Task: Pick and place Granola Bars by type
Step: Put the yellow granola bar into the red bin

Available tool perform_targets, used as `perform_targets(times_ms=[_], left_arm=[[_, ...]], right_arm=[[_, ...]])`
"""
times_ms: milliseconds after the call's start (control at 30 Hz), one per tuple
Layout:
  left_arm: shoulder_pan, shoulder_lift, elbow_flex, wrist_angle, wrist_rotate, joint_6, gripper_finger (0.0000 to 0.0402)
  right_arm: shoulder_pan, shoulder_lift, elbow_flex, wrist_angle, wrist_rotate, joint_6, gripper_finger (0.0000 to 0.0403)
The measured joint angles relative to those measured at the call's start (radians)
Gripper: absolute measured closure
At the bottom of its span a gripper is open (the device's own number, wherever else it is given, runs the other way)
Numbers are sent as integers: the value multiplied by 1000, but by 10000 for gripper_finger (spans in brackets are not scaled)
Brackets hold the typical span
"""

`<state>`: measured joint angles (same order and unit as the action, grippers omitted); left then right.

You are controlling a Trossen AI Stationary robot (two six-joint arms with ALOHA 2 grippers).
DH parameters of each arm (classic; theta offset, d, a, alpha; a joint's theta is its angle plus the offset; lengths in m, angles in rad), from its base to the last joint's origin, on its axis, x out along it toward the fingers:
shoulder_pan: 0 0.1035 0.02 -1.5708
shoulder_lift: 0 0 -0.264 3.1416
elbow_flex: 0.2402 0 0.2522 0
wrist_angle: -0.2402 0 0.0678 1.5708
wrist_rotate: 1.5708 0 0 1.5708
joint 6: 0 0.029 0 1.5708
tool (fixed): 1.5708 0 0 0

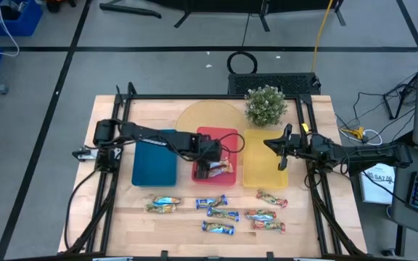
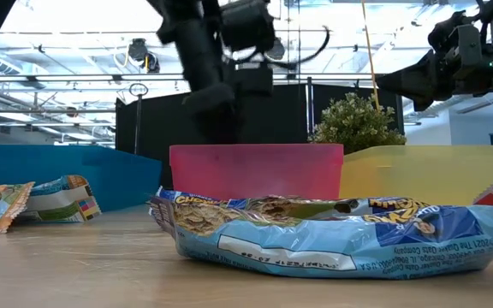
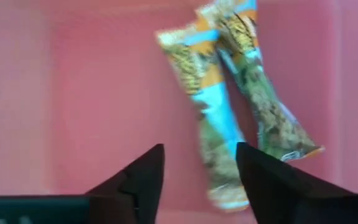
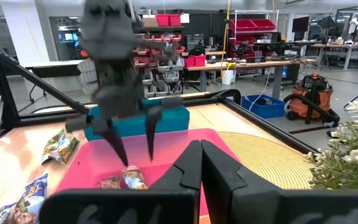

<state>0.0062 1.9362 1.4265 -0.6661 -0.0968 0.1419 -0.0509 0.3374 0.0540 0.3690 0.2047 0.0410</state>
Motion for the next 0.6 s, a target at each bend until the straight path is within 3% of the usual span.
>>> perform_targets(times_ms=[167, 367, 433, 600], left_arm=[[-64, -1, 245, -399, -104, -28, 151], [-219, -2, 426, -852, -153, -285, 155], [-288, -3, 430, -907, -156, -398, 165], [-475, -15, 382, -866, -116, -588, 194]], right_arm=[[0, 0, 0, -3, 0, -2, 403], [0, 0, 0, -13, 0, -37, 403], [0, 1, 0, -19, -1, -28, 403], [0, 1, 0, -22, -1, 9, 403]])
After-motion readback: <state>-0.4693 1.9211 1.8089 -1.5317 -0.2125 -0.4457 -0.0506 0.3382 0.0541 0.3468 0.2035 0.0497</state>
